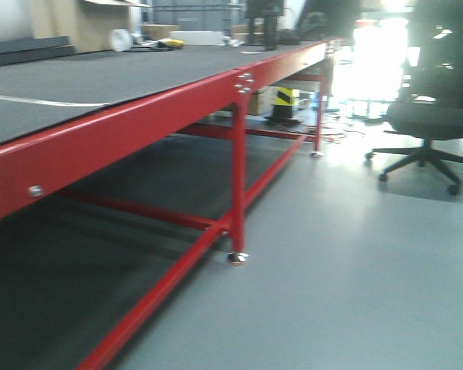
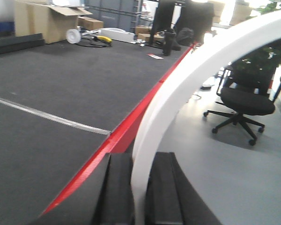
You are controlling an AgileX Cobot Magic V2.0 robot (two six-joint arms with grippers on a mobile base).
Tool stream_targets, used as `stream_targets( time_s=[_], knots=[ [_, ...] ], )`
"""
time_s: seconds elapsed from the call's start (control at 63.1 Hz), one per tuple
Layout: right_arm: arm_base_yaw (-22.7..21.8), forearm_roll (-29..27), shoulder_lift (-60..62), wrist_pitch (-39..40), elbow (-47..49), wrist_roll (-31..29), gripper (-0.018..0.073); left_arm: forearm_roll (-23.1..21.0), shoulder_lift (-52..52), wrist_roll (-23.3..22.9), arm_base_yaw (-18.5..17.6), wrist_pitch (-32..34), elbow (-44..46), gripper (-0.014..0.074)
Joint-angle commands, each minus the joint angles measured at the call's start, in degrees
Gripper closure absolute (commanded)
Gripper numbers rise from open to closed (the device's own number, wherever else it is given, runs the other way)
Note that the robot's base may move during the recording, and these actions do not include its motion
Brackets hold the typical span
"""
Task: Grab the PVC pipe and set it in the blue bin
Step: 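Drive along the aisle past the red table holding the pipe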
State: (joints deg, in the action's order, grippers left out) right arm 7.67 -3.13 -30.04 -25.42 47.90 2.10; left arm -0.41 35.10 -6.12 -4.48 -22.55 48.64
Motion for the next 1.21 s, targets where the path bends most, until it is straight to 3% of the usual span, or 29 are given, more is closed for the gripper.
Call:
stream_targets(
  time_s=[0.0,1.189],
  knots=[
    [-0.01,-0.12,-0.03,1.50,0.07,-0.27,0.0727,-0.34,-0.44,-0.11,0.13,1.44,0.04,0.0708],
    [-0.01,-0.12,-0.03,1.50,0.07,-0.27,0.0727,-0.34,0.09,-0.11,0.13,1.82,0.04,0.0708]
  ],
)
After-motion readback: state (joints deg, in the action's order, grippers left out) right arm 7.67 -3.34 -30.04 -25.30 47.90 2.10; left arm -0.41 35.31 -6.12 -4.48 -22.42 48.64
